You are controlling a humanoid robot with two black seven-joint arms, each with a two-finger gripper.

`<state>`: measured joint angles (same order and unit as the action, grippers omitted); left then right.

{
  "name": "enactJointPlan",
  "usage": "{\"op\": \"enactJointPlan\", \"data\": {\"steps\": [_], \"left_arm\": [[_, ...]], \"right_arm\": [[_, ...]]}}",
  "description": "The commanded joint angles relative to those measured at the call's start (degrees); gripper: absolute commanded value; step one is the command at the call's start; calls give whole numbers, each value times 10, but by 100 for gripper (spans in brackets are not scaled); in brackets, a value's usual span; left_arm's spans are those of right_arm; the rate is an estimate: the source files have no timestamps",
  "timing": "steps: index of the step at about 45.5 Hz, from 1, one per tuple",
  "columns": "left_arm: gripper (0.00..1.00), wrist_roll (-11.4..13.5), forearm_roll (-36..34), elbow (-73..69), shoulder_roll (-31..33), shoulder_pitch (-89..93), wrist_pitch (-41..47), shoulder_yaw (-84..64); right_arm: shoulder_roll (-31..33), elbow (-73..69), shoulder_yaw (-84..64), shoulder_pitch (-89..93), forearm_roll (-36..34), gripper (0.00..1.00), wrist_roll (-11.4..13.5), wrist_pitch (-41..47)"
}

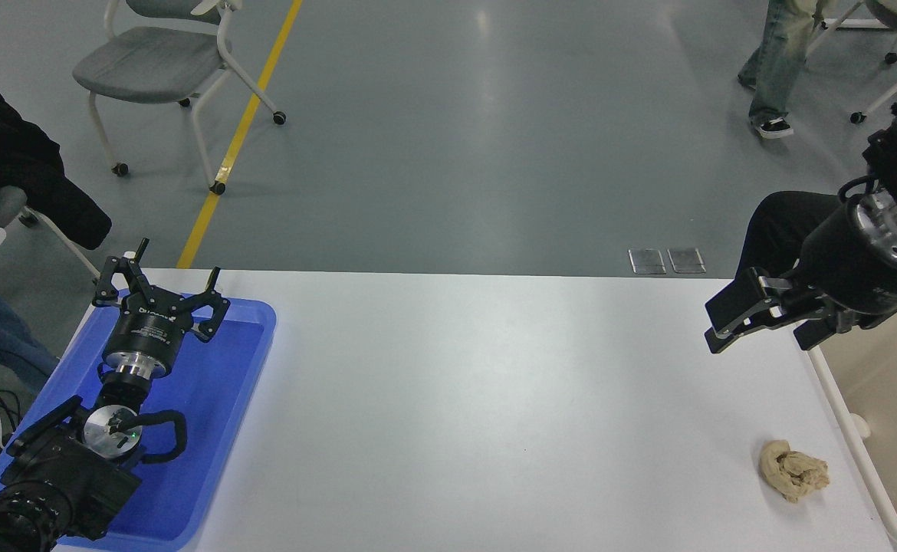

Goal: Pick up paper ball place in dustbin

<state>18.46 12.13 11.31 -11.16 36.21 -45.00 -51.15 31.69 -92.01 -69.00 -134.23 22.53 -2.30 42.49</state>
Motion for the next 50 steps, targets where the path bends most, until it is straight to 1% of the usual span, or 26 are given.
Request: {"op": "enactJointPlan", "data": {"steps": [1,4,9,20,23,29,40,45,50], "left_arm": [[100,0,0,0,0,0,0,0],[100,0,0,0,0,0,0,0],[100,0,0,0,0,0,0,0],[100,0,0,0,1,0,0,0],[100,0,0,0,0,0,0,0],[100,0,0,0,1,0,0,0],[100,0,0,0,1,0,0,0],[100,0,0,0,1,0,0,0],[100,0,0,0,1,0,0,0]], "right_arm": [[1,16,3,30,1,100,0,-8],[12,26,3,46,3,100,0,-15],[45,41,3,78,30,100,1,-22],[108,84,5,162,169,100,1,-47],[121,100,18,201,204,100,0,-70],[130,126,56,295,255,100,1,-150],[130,191,140,447,269,100,2,-186],[130,221,170,502,285,100,19,-202],[130,254,209,560,293,100,19,-206]]}}
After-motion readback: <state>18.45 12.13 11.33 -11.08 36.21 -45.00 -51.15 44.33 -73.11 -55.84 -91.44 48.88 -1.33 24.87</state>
